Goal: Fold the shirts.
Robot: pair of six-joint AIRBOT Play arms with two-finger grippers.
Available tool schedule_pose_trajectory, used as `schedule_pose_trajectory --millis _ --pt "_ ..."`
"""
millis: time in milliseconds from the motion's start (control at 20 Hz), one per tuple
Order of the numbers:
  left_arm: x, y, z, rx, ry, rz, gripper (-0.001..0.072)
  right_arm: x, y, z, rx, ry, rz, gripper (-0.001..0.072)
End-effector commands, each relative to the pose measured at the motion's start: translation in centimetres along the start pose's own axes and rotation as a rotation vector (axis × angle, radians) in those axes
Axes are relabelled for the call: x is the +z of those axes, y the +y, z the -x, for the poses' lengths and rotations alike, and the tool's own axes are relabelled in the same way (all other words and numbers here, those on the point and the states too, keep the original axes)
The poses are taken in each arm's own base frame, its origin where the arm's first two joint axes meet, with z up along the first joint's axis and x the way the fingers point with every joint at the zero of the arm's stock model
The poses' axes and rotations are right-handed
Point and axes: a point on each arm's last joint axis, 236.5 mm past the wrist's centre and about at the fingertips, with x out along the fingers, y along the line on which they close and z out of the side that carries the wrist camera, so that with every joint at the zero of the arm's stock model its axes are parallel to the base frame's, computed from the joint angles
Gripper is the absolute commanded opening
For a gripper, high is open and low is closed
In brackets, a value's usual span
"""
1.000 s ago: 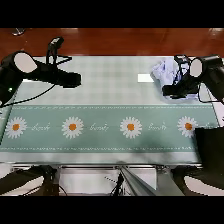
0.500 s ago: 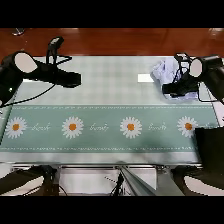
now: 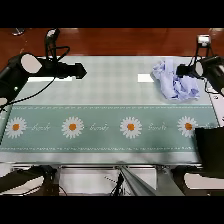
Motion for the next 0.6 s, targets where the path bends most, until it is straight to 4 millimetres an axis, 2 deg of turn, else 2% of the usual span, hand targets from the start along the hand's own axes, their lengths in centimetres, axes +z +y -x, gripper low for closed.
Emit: schedule_pose_trajectory --millis 0,100,250,300,350,400,450,500,550 --pt "0.4 2.2 -0.5 0.089 -0.013 -0.085 0.0699 -0.7 -4.3 -5.4 -0.014 0.058 -0.204 0.0623" --pt "-0.6 2.8 -0.5 0.111 0.029 -0.107 0.0699 -2.2 -4.8 -7.7 0.032 0.128 -0.268 0.0623" --pt "-3.5 3.8 -0.5 0.134 0.154 -0.118 0.0699 -5.9 -3.9 -9.7 0.111 0.267 -0.321 0.0612" --pt "-4.8 4.7 -0.2 0.156 0.216 -0.119 0.0699 -6.7 -3.2 -9.7 0.142 0.305 -0.317 0.0553" --pt "-6.0 6.3 0.5 0.195 0.273 -0.113 0.0698 -7.2 -2.3 -9.4 0.183 0.33 -0.301 0.0369" --pt "-7.4 8.4 1.6 0.243 0.342 -0.087 0.0699 -7.0 -1.3 -8.6 0.231 0.345 -0.281 0.0124" --pt "-8.8 10.4 2.9 0.279 0.41 -0.051 0.0699 -6.0 -0.3 -7.4 0.287 0.351 -0.25 0.0025" --pt "-10.2 12.2 4.4 0.301 0.476 0.01 0.0699 -4.3 0.3 -6.0 0.331 0.334 -0.232 0.0025" --pt "-11.3 13.6 5.8 0.318 0.516 0.078 0.0699 -1.4 0.7 -3.7 0.371 0.282 -0.214 0.0025"
